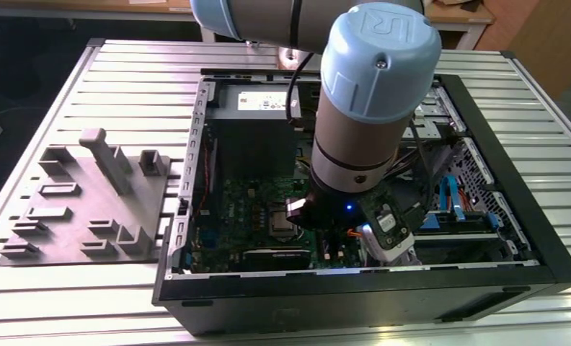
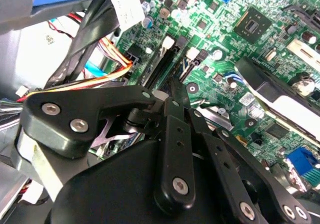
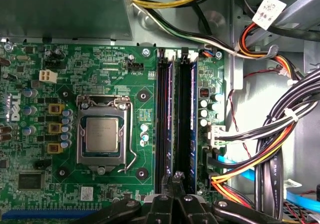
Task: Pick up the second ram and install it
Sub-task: 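Press down the second ram until it locks into place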
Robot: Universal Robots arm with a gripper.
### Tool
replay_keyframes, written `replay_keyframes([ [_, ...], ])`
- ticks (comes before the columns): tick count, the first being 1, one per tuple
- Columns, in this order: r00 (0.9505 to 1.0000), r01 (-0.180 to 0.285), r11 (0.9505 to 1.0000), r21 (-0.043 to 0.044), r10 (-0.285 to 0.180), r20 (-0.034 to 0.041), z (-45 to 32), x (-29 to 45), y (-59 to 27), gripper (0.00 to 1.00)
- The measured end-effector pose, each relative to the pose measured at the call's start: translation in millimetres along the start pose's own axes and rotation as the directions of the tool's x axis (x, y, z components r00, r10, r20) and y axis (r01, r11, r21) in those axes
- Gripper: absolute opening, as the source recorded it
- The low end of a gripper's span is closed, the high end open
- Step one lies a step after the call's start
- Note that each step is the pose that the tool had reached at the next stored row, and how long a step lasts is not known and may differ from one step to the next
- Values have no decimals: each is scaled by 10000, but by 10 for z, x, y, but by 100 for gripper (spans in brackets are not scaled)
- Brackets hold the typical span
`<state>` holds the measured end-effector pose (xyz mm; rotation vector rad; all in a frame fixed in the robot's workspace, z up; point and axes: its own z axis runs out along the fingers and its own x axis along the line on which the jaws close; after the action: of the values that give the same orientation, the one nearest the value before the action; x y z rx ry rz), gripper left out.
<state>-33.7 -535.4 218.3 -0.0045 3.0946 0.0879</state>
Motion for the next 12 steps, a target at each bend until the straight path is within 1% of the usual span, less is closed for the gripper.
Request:
replay_keyframes([
  [12,10000,0,10000,-2,0,1,22,1,-1,10],
])
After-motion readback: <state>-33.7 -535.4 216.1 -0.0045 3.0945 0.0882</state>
